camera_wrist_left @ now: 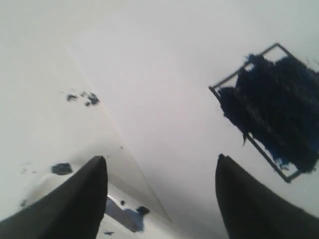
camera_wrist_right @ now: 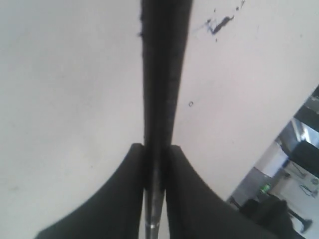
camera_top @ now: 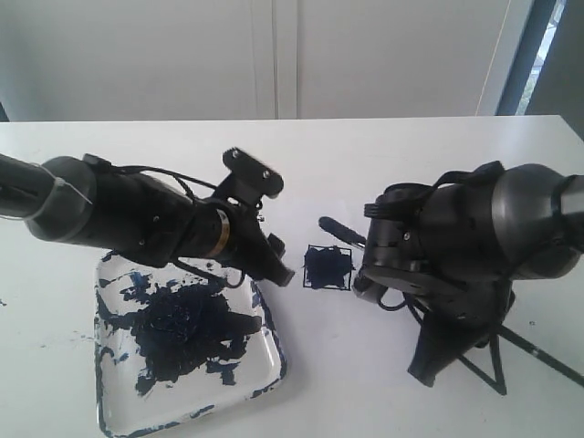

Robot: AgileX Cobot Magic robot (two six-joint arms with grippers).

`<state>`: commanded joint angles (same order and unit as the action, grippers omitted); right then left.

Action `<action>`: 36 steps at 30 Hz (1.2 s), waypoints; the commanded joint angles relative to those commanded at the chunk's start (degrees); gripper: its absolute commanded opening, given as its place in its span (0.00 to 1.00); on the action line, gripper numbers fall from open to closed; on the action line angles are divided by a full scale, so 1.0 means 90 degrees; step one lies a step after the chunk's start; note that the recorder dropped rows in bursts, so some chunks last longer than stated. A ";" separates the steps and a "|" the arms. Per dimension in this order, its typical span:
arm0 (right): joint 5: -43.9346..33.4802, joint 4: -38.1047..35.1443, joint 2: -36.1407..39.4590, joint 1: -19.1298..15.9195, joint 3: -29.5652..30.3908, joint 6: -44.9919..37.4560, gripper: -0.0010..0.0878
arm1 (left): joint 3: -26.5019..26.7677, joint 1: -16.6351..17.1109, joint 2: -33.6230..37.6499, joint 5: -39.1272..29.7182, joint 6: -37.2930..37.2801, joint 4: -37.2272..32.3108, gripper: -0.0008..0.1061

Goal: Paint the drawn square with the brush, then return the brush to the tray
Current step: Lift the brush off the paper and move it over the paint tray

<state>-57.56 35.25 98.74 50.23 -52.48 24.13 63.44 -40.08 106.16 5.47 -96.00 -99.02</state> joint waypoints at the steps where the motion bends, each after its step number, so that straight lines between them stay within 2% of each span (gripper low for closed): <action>1: 0.0109 -0.0127 0.0000 0.0000 0.0000 -0.0032 0.01 | 0.0000 0.0000 -0.0105 0.0000 -0.0011 0.0000 0.62; 10: 0.1303 -0.1596 0.0013 0.0000 0.0000 -0.1088 0.01 | -0.0100 0.0000 -0.1310 -0.0017 -0.0226 0.0000 0.62; 19: 0.1988 -0.2937 0.0098 0.0100 0.0000 -0.2545 0.01 | -0.0834 0.0000 -0.2336 -0.0607 -0.0403 0.0000 0.62; 29: 0.2655 -0.2984 0.0575 0.0694 0.0000 -0.2561 0.01 | -0.1905 0.0000 -0.3395 -0.1250 -0.0403 0.0784 0.62; 36: 0.3409 -0.3062 0.0667 0.0951 0.0000 -0.2536 0.01 | -0.2557 0.0000 -0.4074 -0.1714 -0.0403 0.1011 0.62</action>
<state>-26.88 7.68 104.74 58.79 -52.48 1.30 40.42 -40.08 69.49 -9.95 -99.62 -89.92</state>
